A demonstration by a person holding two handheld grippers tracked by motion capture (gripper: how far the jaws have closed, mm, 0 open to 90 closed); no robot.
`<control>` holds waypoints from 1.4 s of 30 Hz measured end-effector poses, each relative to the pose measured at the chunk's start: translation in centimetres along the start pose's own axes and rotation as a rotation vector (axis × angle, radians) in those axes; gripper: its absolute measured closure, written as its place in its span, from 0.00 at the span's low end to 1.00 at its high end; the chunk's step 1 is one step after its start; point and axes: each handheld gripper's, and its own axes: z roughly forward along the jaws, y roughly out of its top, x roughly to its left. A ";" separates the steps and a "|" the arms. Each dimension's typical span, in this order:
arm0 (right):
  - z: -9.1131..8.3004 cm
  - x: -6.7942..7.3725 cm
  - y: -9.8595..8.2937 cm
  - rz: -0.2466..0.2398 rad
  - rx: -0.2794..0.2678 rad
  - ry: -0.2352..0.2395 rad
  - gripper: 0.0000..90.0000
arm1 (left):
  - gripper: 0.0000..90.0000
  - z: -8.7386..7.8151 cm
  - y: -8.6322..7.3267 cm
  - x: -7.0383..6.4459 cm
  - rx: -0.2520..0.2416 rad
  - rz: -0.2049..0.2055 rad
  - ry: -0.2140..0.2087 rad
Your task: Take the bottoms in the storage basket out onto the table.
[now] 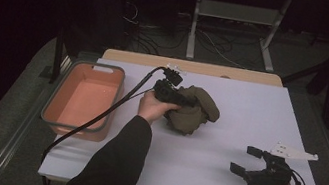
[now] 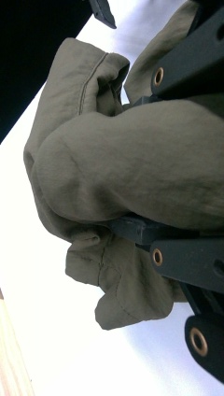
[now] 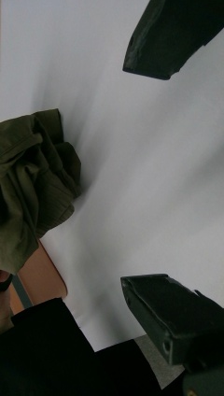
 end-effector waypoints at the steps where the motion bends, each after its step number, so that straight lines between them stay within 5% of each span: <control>1: 0.0 0.0 0.0 0.000 0.000 0.000 0.00 | 0.61 0.1 -0.1 -0.1 -0.003 -0.001 -0.003; 15: 0.0 0.0 0.0 0.000 -0.002 0.000 0.00 | 0.48 1.7 -0.8 -1.1 -0.044 0.021 -0.050; 22: 0.0 0.0 0.0 0.001 0.001 0.000 0.00 | 0.41 2.0 -1.3 -2.0 -0.056 0.067 -0.052; 42: -0.1 0.1 0.0 0.003 -0.002 -0.002 0.00 | 0.11 2.2 -2.0 -3.6 -0.068 0.112 -0.136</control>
